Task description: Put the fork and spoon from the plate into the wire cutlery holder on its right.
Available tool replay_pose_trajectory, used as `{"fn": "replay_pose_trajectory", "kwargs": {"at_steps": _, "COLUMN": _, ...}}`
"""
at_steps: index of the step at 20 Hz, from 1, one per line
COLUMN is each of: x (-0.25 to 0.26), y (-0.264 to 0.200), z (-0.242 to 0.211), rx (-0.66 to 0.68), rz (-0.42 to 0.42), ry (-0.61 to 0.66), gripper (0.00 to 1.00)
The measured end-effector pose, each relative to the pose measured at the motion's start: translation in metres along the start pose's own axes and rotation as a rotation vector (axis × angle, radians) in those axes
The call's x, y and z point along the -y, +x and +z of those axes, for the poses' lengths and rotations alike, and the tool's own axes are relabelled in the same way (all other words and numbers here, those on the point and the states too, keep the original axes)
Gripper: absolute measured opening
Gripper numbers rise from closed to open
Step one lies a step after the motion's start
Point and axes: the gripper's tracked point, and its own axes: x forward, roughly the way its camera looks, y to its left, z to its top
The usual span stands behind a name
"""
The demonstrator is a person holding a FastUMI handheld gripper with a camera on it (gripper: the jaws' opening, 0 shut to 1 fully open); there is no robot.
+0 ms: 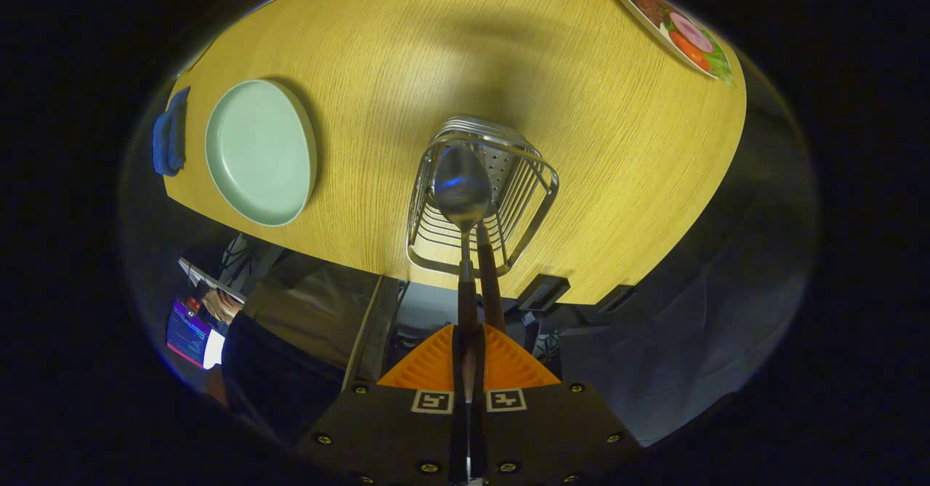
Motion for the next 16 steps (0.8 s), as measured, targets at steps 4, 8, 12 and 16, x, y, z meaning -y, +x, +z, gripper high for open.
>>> {"fn": "replay_pose_trajectory", "kwargs": {"at_steps": 4, "x": 0.007, "y": 0.004, "z": 0.006, "rx": -0.01, "rz": -0.009, "ry": 0.018, "gripper": 0.02}}
{"fn": "replay_pose_trajectory", "kwargs": {"at_steps": 8, "x": 0.005, "y": 0.003, "z": 0.013, "rx": 0.023, "rz": 0.008, "ry": 0.032, "gripper": 0.09}}
{"fn": "replay_pose_trajectory", "kwargs": {"at_steps": 12, "x": 0.009, "y": -0.001, "z": 0.013, "rx": 0.1, "rz": -0.005, "ry": 0.03, "gripper": 0.13}}
{"fn": "replay_pose_trajectory", "kwargs": {"at_steps": 16, "x": 0.002, "y": -0.024, "z": 0.02, "rx": 0.294, "rz": 0.016, "ry": 0.032, "gripper": 0.21}}
